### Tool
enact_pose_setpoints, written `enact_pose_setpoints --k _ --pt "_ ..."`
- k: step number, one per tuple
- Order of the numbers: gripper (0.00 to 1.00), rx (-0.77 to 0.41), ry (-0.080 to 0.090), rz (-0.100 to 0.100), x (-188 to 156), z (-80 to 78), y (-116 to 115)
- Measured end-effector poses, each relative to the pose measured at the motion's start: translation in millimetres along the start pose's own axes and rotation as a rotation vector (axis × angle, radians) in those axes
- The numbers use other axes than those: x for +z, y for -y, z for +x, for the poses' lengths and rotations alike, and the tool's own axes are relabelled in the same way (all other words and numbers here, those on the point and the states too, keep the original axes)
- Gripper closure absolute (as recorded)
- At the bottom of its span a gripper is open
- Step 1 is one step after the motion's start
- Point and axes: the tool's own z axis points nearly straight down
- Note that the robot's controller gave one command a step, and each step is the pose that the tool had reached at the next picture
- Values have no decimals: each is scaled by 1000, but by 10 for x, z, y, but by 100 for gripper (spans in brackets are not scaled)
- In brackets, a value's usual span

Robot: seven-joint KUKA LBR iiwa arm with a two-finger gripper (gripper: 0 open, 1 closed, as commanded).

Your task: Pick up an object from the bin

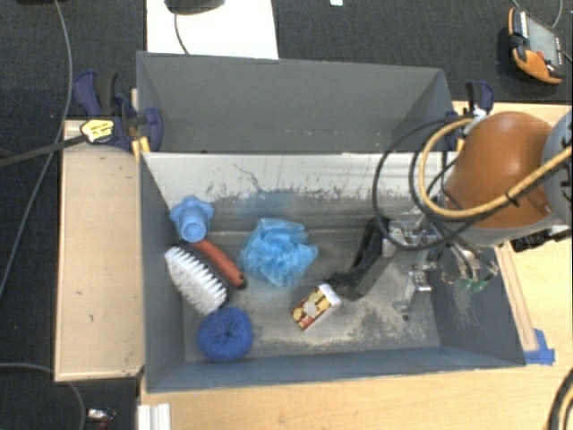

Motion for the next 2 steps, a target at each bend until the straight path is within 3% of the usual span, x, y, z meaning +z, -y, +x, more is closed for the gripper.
enact_pose_setpoints --k 1,2 --pt "0 -312 4 0 983 -484 -199" --pt "0 -710 11 3 529 -566 -352"
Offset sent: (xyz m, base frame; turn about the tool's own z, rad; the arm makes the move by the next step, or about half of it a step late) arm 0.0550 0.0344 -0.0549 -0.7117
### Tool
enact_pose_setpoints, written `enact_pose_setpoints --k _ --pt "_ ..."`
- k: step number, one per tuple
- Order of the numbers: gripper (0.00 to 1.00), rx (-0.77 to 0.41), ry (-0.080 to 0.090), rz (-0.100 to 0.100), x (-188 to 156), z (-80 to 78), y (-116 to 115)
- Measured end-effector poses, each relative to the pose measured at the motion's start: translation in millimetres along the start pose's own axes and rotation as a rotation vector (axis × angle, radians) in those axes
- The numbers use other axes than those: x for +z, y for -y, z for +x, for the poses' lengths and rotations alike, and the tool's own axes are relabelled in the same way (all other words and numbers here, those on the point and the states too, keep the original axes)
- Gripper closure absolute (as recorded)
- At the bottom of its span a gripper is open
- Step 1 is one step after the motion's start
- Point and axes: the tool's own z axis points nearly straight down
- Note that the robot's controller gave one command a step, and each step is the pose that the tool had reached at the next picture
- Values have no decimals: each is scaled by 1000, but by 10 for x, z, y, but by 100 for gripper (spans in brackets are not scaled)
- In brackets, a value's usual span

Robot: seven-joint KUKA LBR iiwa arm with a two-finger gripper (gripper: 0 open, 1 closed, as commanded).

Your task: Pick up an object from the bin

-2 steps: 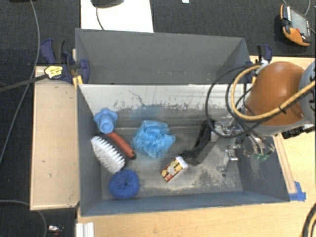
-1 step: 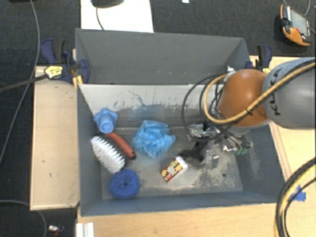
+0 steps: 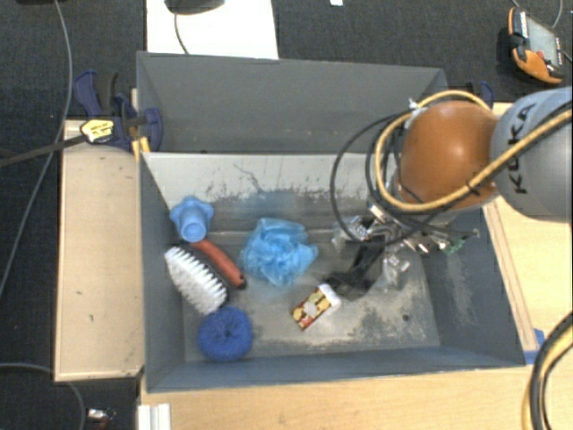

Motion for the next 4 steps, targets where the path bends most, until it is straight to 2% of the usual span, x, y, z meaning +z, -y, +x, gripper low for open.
enact_pose_setpoints --k 1,2,3,4 --pt "0 339 -11 -7 596 132 44" --pt "0 -261 4 2 573 -49 255" --pt "100 298 -4 -4 585 109 63" --pt "100 298 -4 -4 583 109 63"
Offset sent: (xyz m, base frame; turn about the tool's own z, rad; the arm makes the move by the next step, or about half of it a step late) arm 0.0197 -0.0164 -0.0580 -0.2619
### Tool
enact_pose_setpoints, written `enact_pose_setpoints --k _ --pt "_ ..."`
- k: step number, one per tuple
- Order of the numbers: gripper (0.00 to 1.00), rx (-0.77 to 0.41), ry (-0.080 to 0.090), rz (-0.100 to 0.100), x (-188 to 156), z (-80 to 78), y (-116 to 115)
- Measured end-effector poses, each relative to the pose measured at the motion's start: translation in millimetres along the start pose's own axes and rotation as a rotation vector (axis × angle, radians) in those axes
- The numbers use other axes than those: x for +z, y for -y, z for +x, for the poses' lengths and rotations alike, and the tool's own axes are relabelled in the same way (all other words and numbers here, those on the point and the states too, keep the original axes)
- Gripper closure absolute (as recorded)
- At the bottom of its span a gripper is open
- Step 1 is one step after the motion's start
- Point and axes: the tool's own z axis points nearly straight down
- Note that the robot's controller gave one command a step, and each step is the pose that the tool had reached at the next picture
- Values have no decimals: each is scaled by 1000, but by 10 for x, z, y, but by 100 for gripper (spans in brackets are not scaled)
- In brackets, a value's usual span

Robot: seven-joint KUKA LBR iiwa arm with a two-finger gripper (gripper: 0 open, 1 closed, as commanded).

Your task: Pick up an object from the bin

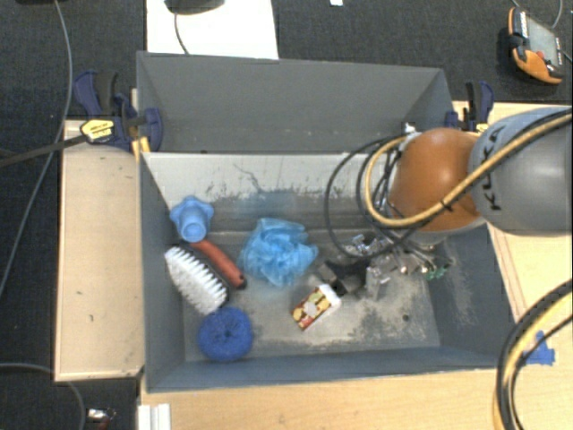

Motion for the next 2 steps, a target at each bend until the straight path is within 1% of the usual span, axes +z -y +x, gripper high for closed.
enact_pose_setpoints --k 1,2 --pt "100 0 -8 -4 -169 24 -13" --pt "100 2 -5 -3 -402 18 -11"
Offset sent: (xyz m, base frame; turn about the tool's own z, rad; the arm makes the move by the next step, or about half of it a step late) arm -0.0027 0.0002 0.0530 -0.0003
